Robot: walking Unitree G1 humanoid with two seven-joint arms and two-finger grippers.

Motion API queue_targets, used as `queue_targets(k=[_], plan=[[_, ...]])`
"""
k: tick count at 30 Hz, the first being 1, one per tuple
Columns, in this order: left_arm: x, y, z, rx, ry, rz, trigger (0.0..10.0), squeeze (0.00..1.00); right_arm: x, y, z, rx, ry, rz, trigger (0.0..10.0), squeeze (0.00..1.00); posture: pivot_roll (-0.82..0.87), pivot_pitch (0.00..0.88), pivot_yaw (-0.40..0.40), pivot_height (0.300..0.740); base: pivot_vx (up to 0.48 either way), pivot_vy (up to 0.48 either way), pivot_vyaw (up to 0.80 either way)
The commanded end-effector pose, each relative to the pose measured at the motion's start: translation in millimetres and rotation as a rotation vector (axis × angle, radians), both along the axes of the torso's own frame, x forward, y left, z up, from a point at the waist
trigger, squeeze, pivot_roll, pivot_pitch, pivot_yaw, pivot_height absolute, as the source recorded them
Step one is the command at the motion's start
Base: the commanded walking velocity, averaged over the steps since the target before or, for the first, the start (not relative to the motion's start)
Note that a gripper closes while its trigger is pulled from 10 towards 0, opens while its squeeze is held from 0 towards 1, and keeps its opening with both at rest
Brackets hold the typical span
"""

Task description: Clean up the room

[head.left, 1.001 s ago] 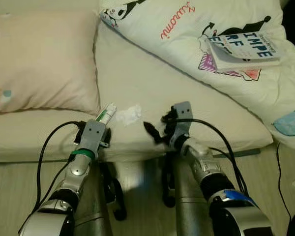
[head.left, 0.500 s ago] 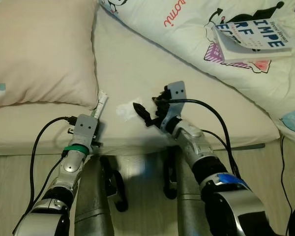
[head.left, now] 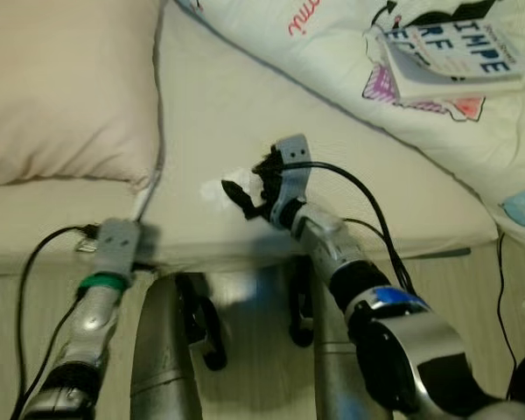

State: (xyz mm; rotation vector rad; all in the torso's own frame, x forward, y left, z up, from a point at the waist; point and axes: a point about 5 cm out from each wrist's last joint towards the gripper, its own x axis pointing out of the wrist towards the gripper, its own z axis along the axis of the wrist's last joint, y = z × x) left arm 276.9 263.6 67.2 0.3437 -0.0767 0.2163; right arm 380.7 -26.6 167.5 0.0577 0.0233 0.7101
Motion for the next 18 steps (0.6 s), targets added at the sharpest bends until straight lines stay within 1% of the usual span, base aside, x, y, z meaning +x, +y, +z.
queue_targets(k=[1, 2, 3, 4, 5, 6, 7, 9, 10, 11, 12, 13, 14, 15, 18], plan=[[-16.1, 8.2, -15.0, -0.021, 0.057, 0.055, 0.0, 0.0, -7.1, 8.8, -15.5, -0.046, 0.036, 0.021, 10.0, 0.0, -0.01, 0.57, 0.038, 0.605, 0.0, 0.0, 0.0], [-23.3, 10.4, -16.6, -0.012, 0.06, 0.056, 0.0, 0.0, -6.2, 10.7, -13.6, -0.058, 0.032, 0.009, 2.6, 0.0, 0.0, 0.571, 0.033, 0.605, 0.0, 0.0, 0.0], [-30.6, 13.2, -17.2, -0.004, 0.061, 0.055, 0.0, 0.0, -5.2, 13.4, -11.1, -0.069, 0.028, -0.003, 0.0, 0.0, 0.0, 0.574, 0.032, 0.605, 0.0, 0.0, 0.0], [-30.6, 13.2, -17.2, -0.004, 0.061, 0.055, 0.0, 0.0, -5.2, 13.4, -11.1, -0.069, 0.028, -0.003, 0.0, 0.0, 0.0, 0.574, 0.032, 0.605, 0.0, 0.0, 0.0], [-35.2, 15.0, -16.8, 0.001, 0.06, 0.053, 0.0, 0.0, -4.5, 15.2, -9.9, -0.075, 0.032, -0.015, 0.0, 0.0, 0.0, 0.574, 0.032, 0.605, 0.0, 0.0, 0.0], [-38.6, 15.6, -15.2, 0.004, 0.056, 0.051, 1.4, 0.0, -4.1, 16.4, -9.8, -0.082, 0.039, -0.026, 0.0, 0.0, 0.0, 0.574, 0.032, 0.605, 0.0, 0.0, 0.0], [-40.7, 15.8, -13.4, 0.006, 0.051, 0.049, 3.6, 0.0, -5.0, 17.7, -12.8, -0.091, 0.057, -0.028, 0.0, 0.0, 0.01, 0.573, 0.034, 0.605, 0.0, 0.0, 0.0], [-41.8, 15.6, -12.2, 0.006, 0.048, 0.047, 3.8, 0.0, -6.0, 18.2, -16.1, -0.099, 0.074, -0.03, 0.0, 0.0, 0.01, 0.572, 0.033, 0.605, 0.0, 0.0, 0.0], [-43.1, 14.0, -10.1, 0.007, 0.044, 0.044, 4.4, 0.0, -7.7, 17.7, -22.3, -0.111, 0.098, -0.039, 0.0, 0.0, 0.01, 0.572, 0.033, 0.605, 0.0, 0.0, 0.0], [-43.1, 14.0, -10.1, 0.007, 0.044, 0.044, 4.4, 0.0, -7.7, 17.7, -22.3, -0.111, 0.098, -0.039, 0.0, 0.0, 0.01, 0.572, 0.033, 0.605, 0.0, 0.0, 0.0], [-43.8, 12.4, -8.4, 0.007, 0.041, 0.041, 8.7, 0.0, -9.3, 16.2, -28.9, -0.125, 0.12, -0.054, 0.0, 0.0, 0.02, 0.571, 0.035, 0.605, 0.0, 0.0, 0.0], [-43.8, 12.4, -8.4, 0.007, 0.041, 0.041, 8.7, 0.0, -9.3, 16.2, -28.9, -0.125, 0.12, -0.054, 0.0, 0.0, 0.02, 0.571, 0.035, 0.605, 0.0, 0.0, 0.0], [-44.2, 11.3, -7.2, 0.008, 0.039, 0.039, 9.8, 0.0, -10.3, 14.9, -32.9, -0.135, 0.132, -0.065, 0.0, 0.0, 0.02, 0.571, 0.035, 0.605, 0.0, 0.0, 0.0], [-44.7, 10.1, -5.5, 0.006, 0.039, 0.039, 10.0, 0.0, -10.8, 12.6, -36.9, -0.149, 0.142, -0.085, 0.0, 0.0, 0.02, 0.571, 0.039, 0.605, 0.0, 0.0, 0.0], [-44.3, 9.4, -4.7, 0.004, 0.039, 0.037, 10.0, 0.0, -10.6, 9.9, -38.8, -0.154, 0.145, -0.1, 0.0, 0.0, 0.02, 0.57, 0.039, 0.605, 0.0, 0.0, 0.0]])
